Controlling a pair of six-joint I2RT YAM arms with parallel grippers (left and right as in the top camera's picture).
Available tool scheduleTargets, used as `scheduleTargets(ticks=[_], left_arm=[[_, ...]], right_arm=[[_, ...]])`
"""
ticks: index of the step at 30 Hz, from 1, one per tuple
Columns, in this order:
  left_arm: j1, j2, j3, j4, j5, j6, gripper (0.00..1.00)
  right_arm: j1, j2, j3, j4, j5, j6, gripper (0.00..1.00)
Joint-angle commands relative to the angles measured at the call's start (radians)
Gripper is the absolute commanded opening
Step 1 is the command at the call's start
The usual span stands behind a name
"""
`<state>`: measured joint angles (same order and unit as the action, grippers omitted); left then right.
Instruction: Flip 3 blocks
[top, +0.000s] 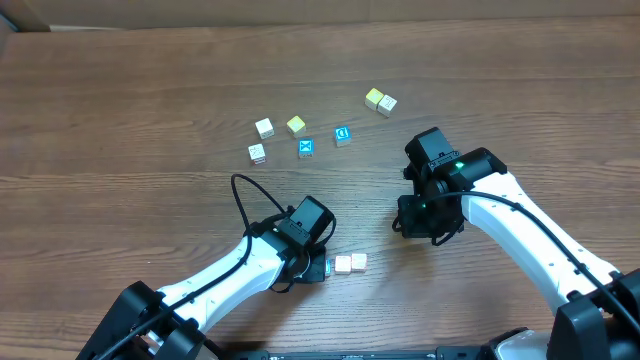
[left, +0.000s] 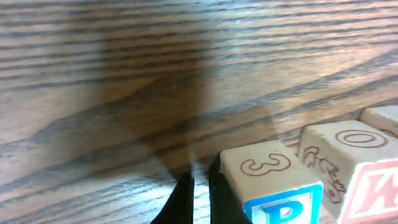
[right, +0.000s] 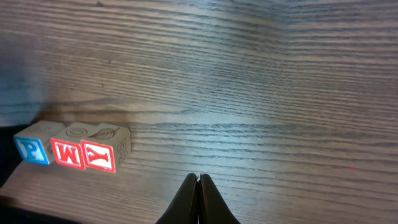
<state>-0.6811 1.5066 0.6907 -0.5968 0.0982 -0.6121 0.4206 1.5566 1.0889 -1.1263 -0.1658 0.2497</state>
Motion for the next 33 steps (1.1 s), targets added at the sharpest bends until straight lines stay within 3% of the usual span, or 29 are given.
scheduleTargets(ticks=[1,13,22,27,33], left_arm=[[0.001,0.012,0.011,0.016,0.030,0.061,0.04],[0.001,0.012,0.011,0.034,0.051,0.077,0.04],[0.001,0.012,0.011,0.033,0.049,-0.021,0.04],[0.002,0.002,0.012,-0.018,-0.006,-0.091,0.04],[-0.006,-0.135,0.013,-0.117,-0.016,-0.057,0.04]], right_arm=[[0.006,-0.021,-0.003,0.002,-0.035,-0.054,0.04],[0.006,-0.021,-0.003,-0.003,-0.077,-0.083,0.04],[0.006,-0.021,-0.003,-0.002,-0.109,-0.088,0.04],[0.006,-0.021,-0.003,-0.002,-0.110,-0.087,0.04],[0.006,-0.021,-0.003,0.000,-0.109,-0.088,0.04]])
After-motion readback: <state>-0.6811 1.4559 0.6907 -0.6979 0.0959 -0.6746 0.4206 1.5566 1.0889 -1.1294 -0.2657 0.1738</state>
